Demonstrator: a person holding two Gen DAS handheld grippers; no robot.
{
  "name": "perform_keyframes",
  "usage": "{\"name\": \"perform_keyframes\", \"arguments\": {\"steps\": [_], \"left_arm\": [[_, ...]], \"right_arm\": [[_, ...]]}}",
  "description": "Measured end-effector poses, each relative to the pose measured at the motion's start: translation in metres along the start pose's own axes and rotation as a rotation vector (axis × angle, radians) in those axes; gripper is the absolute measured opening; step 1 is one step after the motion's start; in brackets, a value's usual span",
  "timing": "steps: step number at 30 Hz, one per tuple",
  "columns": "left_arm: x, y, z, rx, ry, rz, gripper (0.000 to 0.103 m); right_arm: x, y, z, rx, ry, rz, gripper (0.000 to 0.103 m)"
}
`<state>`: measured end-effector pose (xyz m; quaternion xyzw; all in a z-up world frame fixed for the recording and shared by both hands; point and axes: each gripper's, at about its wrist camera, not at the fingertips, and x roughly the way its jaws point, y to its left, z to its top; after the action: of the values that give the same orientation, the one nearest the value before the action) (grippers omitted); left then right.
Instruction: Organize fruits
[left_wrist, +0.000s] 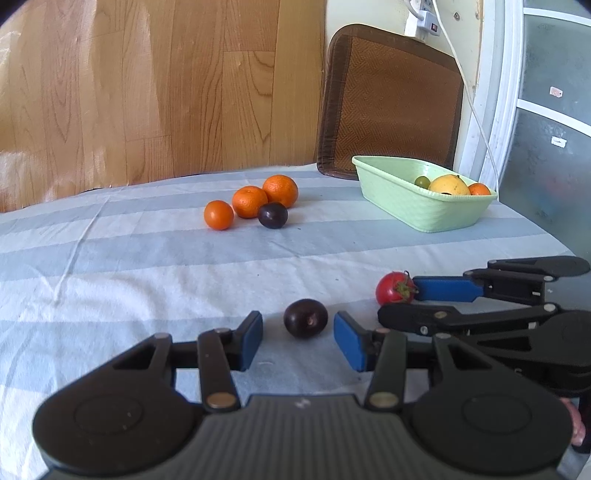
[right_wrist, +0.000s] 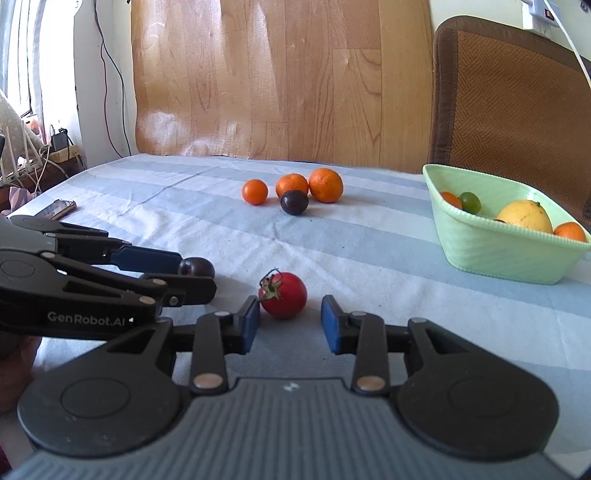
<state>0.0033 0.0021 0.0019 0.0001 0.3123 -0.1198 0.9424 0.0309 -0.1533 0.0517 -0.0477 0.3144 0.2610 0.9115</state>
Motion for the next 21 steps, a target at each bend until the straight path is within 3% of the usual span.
{"name": "perform_keyframes", "arguments": {"steps": [21], "left_arm": [[-0.0007,0.0011,-0.0001,-0.001,-0.001,-0.003,0.044]], "right_arm": [[-0.0007,0.0014,0.0007,-0.018,-0.003,-0.013,0.041]]}}
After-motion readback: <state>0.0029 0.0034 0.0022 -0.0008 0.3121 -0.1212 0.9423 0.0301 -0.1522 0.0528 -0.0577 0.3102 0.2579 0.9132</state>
